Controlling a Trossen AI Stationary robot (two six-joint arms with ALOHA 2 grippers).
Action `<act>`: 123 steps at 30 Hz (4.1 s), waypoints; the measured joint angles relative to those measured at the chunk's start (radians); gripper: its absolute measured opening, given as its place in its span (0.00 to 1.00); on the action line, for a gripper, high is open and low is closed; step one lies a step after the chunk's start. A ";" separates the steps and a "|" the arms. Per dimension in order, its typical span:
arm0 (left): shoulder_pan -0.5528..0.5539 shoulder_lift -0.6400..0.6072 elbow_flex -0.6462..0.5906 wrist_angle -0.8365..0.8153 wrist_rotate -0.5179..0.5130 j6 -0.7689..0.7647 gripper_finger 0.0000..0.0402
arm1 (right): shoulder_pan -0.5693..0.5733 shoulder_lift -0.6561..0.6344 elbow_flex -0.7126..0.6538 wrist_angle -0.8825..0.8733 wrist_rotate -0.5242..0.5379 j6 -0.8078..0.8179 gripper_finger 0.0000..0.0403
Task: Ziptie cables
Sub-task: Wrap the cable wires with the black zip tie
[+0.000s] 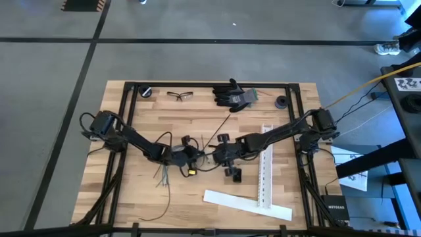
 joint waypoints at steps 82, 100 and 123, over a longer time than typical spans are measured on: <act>0.027 -0.208 0.132 -0.586 0.179 -0.179 0.15 | -0.025 0.128 -0.150 0.771 -0.087 0.053 0.00; 0.008 -0.277 0.118 -0.504 0.271 -0.041 0.31 | -0.025 0.128 -0.148 0.763 -0.082 0.047 0.00; -0.011 -0.287 0.117 -0.470 0.228 0.079 0.01 | -0.026 0.109 -0.148 0.624 -0.002 0.077 0.24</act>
